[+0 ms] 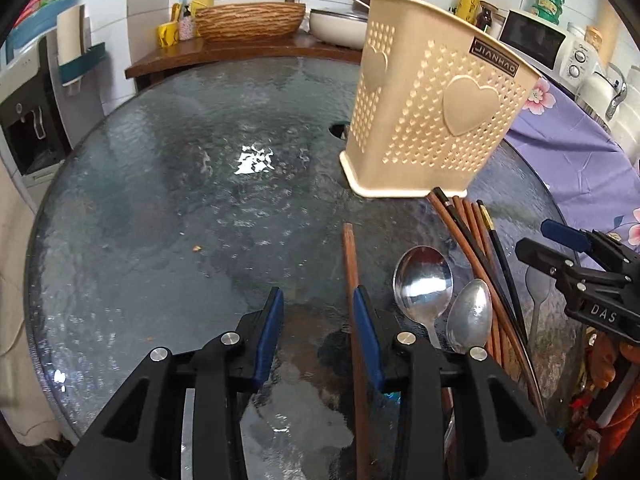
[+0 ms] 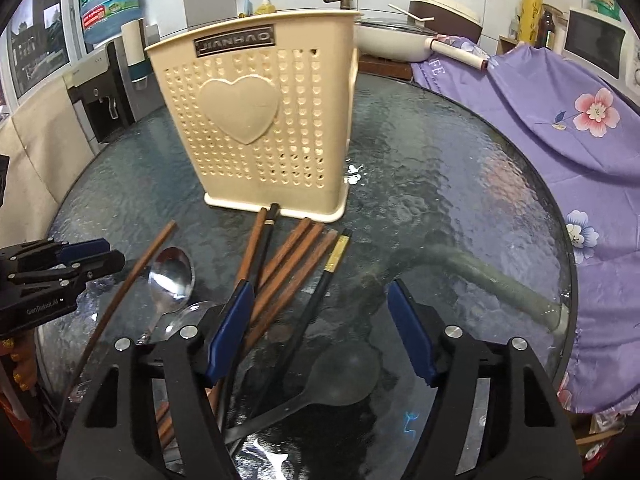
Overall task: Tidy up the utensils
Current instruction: 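Move left tool to the lone brown chopstick while right tool approaches the grey ladle, then close left tool on the brown chopstick while right tool grasps the grey ladle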
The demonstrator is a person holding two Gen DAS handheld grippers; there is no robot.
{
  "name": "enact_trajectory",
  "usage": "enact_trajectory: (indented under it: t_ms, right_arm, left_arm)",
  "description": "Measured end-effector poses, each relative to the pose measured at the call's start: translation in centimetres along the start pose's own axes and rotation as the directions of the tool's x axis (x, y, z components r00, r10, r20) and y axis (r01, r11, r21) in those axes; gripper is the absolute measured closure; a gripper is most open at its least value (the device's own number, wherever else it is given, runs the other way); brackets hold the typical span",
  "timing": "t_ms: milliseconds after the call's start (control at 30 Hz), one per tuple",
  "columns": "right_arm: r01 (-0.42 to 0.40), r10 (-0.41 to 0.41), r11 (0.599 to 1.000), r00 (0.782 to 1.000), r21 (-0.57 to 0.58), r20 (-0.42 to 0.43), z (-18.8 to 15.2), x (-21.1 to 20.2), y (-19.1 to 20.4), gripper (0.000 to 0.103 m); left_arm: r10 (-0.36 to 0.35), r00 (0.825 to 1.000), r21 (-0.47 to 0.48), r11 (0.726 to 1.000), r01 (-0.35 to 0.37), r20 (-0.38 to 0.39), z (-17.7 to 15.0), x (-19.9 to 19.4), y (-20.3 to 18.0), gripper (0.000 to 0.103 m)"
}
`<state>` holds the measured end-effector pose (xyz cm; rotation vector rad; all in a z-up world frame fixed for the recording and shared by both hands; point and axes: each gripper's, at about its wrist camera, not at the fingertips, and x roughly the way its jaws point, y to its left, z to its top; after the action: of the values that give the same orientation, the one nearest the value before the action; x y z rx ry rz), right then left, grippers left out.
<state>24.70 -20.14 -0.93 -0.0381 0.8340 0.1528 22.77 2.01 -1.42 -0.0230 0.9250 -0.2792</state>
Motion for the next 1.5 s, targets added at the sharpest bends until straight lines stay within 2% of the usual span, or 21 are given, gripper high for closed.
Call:
enact_trajectory:
  t_ms: [233,533,600,767,1000,1233,1500]
  right_arm:
    - [-0.003,0.004,0.998,1.0,0.068,-0.02,-1.1,0.3,-1.9,0.034]
    - [-0.003,0.006,0.996,1.0,0.095,-0.026,-1.0,0.6,-2.1,0.034]
    - [-0.004,0.007,0.994,1.0,0.107,-0.027,-0.8,0.7,-1.9,0.036]
    - [0.009,-0.007,0.993,1.0,0.121,-0.022,-0.7,0.3,-1.3,0.04]
    - [0.022,-0.015,0.99,0.999,0.137,-0.05,-0.9,0.9,-1.3,0.052]
    - [0.034,-0.027,0.989,0.998,0.143,-0.054,-1.2,0.8,-0.9,0.054]
    - [0.09,-0.074,0.975,0.994,0.204,-0.083,-3.3,0.2,-1.5,0.054]
  left_arm:
    - [-0.023,1.0,-0.013,1.0,0.024,0.012,0.1,0.1,0.1,0.067]
    - [-0.005,1.0,-0.007,1.0,0.005,0.016,0.7,0.3,0.4,0.067]
    - [0.012,1.0,-0.006,1.0,-0.012,0.018,0.8,0.3,0.7,0.068]
    - [0.002,1.0,-0.027,1.0,-0.002,0.003,0.4,0.6,1.6,0.069]
    - [-0.008,1.0,-0.012,1.0,0.008,0.0,0.3,0.8,1.4,0.07]
    - [-0.026,0.999,0.007,1.0,0.026,0.019,0.9,0.3,0.3,0.07]
    - [-0.004,1.0,0.032,0.999,0.004,0.004,1.0,1.4,-0.4,0.07]
